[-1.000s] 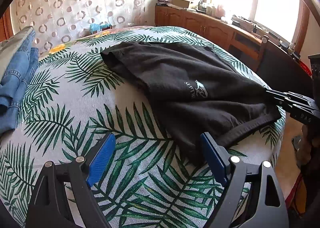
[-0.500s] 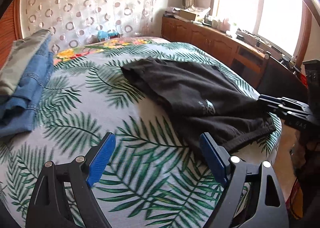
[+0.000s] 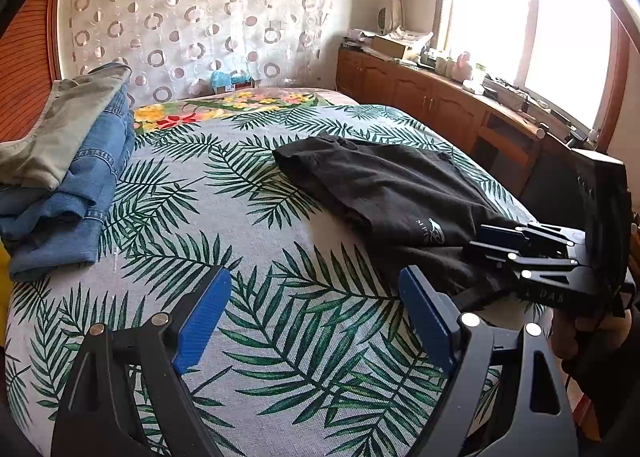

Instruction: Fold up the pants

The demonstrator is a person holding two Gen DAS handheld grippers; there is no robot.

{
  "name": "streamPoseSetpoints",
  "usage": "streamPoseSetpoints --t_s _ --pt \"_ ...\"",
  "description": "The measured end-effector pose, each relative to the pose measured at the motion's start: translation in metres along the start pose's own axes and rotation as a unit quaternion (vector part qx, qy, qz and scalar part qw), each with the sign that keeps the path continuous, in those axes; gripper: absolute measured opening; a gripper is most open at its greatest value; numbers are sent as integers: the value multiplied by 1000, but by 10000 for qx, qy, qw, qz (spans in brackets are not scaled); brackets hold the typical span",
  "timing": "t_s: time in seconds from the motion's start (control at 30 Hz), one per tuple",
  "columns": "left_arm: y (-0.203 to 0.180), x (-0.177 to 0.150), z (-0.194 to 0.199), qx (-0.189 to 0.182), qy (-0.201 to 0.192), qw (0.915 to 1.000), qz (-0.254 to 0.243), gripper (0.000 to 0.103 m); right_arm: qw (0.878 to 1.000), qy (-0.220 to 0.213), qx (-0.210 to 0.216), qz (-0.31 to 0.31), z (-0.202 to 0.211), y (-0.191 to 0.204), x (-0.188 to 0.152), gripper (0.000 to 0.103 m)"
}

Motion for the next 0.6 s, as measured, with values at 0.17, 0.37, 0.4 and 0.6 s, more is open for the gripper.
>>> streamPoseSetpoints --t_s 0.17,0.37,0.4,0.6 --pt "2 -2 0 2 -4 10000 23 87 9995 -154 -129 236 0 8 -5 48" --pt "6 -5 2 13 -13 10000 82 87 9957 -270 -533 714 -3 25 -11 61" --pt "7 -5 2 18 -16 10000 89 87 9953 -262 -578 734 -4 27 -10 62" --pt "12 -7 5 64 -39 9999 123 87 9978 -127 -343 561 2 30 1 62"
Point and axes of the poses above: each gripper's, at about its wrist camera, not at the fingertips, and z roughly against the way its jaws point, y to its left, x to its top, the point moved 10 cm from there along -z, roughly the way its jaws point, and after that the axes turned 9 degrees about -x, right-handed, at the moved point
